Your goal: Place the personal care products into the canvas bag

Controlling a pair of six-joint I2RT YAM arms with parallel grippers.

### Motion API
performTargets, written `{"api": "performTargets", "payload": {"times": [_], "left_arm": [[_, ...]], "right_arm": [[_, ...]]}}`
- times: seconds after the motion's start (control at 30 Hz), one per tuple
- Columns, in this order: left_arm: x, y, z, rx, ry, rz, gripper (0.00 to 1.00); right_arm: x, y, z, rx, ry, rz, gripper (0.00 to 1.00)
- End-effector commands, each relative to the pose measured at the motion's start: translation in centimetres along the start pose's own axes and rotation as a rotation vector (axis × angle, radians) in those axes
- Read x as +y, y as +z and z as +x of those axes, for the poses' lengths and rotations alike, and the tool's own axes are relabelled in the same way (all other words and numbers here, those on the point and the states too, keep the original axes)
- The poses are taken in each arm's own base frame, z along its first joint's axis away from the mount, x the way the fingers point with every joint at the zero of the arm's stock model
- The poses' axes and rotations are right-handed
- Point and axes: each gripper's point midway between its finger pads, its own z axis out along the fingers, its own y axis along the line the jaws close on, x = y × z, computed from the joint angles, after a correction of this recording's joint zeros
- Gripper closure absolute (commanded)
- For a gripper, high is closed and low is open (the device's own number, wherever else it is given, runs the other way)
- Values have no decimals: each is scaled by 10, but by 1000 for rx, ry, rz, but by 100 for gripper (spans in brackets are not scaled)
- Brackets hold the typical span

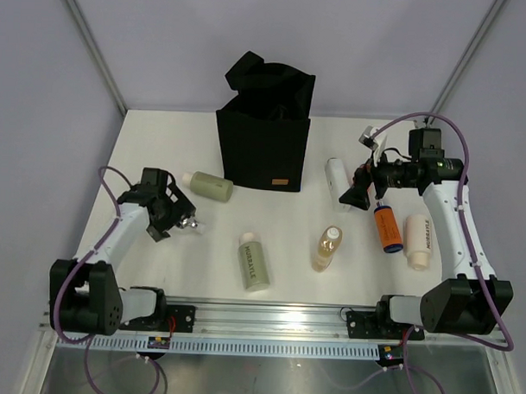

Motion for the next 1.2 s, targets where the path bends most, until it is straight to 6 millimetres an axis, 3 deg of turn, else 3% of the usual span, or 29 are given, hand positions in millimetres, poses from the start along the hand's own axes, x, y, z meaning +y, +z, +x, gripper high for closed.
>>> {"api": "performTargets", "payload": {"times": [0.0, 0.17, 0.3, 0.43, 0.47, 0.53, 0.57, 0.63, 0.7, 0.83, 0.9, 0.97, 1.0, 1.17], "left_arm": [[-27, 15, -37, -105, -99, 24, 1], [-43, 41, -67, -160, -121, 4, 1], [-33, 72, -63, -93, -135, -78, 3], [-22, 85, -54, -66, -154, -115, 14], [-19, 87, -52, -64, -152, -120, 26], [-18, 89, -53, -72, -140, -118, 40], [-17, 89, -53, -71, -122, -119, 62], [-19, 88, -54, -64, -98, -107, 81], [-24, 82, -57, -69, -58, -78, 100], [-51, 58, -56, -88, 2, 129, 100], [-79, 31, -58, -111, 18, 320, 100], [-87, 19, -50, -106, 11, 418, 100], [-109, -4, -52, -129, 40, 565, 100], [-142, -51, -46, -129, 26, 830, 100]], "right_arm": [[7, 1, -12, -65, -33, -25, 1], [7, 4, -6, -61, -26, -30, 0], [7, 5, -1, -55, -21, -32, 1], [7, 6, 2, -49, -15, -31, 1], [6, 7, 2, -50, -10, -31, 1], [7, 7, 1, -53, -5, -37, 0], [7, 7, 0, -54, 0, -40, 1], [7, 8, -2, -58, 7, -47, 0], [6, 8, -6, -67, 9, -50, 0], [8, 7, -12, -78, 15, -64, 1], [9, 6, -14, -85, 21, -68, 0], [11, 6, -18, -100, 31, -80, 1], [13, 6, -19, -106, 37, -87, 0], [17, 7, -25, -130, 60, -115, 0]]}}
